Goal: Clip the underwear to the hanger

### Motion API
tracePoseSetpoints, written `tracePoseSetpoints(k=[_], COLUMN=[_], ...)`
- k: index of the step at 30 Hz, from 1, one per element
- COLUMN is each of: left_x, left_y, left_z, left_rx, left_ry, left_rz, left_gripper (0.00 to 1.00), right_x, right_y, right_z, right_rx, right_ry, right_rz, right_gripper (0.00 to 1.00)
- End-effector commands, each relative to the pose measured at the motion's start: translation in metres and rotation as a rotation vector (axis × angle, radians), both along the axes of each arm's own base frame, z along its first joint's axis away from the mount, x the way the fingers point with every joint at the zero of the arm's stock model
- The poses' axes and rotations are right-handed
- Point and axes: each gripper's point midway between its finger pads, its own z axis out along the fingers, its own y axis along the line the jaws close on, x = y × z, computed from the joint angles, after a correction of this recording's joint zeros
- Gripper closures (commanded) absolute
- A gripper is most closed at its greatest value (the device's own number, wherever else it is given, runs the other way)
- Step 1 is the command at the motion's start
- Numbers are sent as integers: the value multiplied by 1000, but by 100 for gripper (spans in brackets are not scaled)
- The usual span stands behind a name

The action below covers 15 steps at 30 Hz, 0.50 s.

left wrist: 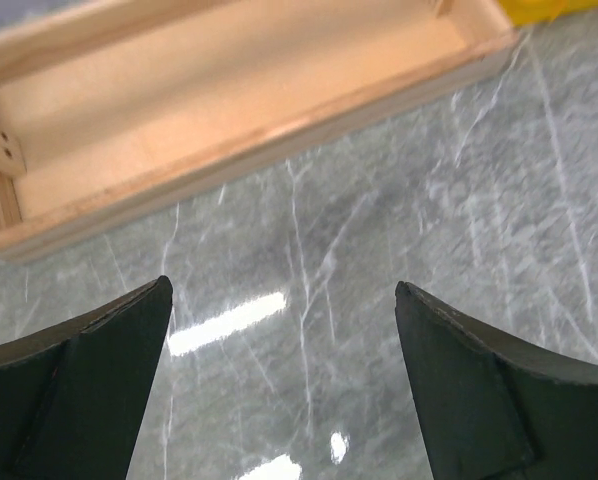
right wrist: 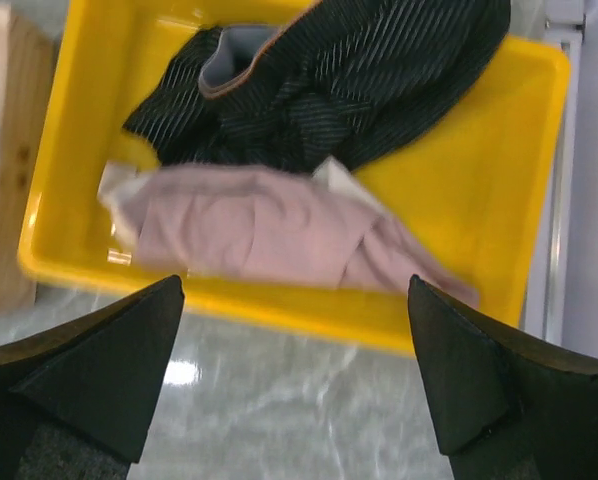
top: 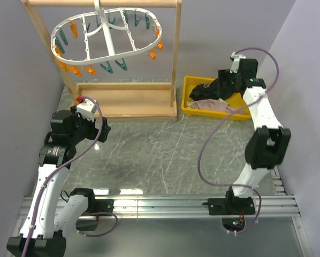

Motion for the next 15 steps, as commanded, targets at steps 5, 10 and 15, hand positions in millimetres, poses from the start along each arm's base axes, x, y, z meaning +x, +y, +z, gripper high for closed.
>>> tracePoseSetpoints(k=[5,10,15], left_x=[-2,-2,2], left_y=[-25,-29,-28], left_z=[35,11,-5], left_rx=[-98,-89,-91], left_ry=[-178,-110,-69], left_rz=[-119,-148,-142], left_gripper=[1,1,1], right_x=[90,115,126], right_y=[5,24,49], right_z=[-15,-48,-76], right_rx=[71,46,31], right_ry=[-15,3,15], right_rz=[-12,41,77], right_gripper=[0,0,0])
